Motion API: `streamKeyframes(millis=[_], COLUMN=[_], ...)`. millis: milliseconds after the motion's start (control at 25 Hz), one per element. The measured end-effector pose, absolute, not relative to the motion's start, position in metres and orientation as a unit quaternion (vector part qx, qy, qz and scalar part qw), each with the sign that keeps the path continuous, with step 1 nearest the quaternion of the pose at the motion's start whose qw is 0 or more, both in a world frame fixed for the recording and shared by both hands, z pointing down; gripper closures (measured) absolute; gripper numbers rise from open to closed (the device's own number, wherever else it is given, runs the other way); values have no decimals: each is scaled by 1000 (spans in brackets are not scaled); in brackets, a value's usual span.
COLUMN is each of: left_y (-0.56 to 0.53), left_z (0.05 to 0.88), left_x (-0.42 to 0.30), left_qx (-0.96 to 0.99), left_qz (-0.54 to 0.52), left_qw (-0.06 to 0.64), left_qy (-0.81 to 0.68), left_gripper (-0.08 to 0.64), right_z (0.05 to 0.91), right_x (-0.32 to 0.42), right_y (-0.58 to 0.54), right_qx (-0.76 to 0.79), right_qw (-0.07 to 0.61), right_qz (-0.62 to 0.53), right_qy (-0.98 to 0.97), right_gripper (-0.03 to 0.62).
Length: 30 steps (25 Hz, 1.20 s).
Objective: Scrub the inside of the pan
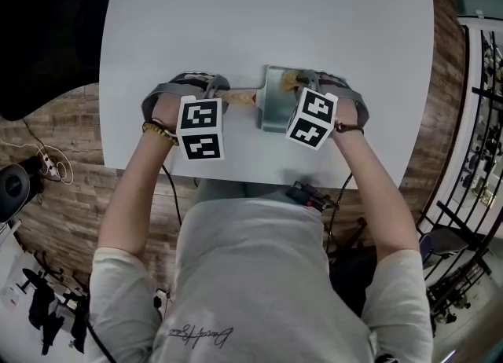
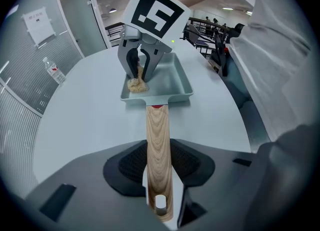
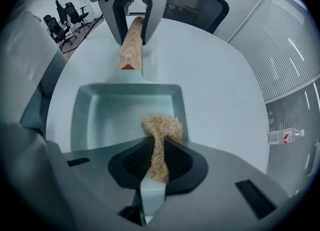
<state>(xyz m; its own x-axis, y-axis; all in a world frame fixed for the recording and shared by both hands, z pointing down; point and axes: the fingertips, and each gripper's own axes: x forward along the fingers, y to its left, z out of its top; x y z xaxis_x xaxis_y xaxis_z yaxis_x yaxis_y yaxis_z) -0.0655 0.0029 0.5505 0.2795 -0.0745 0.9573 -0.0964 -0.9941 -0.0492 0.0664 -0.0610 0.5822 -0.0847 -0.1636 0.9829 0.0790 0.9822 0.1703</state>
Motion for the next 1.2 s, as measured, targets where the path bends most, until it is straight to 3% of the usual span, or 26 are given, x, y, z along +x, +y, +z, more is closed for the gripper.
streamKeyframes(millis=[1200], left_y=[-4], left_z=[556], left_x=[-70], left_qx=[795], left_qz=[603], left_qw=[13], left_qy=[-59], left_gripper=[414], right_z=[582], right_x=[86], right_y=[31], right_qx=[-125], right_qw=[689], right_qz=[48], right_qy=[-712], right_gripper=[523])
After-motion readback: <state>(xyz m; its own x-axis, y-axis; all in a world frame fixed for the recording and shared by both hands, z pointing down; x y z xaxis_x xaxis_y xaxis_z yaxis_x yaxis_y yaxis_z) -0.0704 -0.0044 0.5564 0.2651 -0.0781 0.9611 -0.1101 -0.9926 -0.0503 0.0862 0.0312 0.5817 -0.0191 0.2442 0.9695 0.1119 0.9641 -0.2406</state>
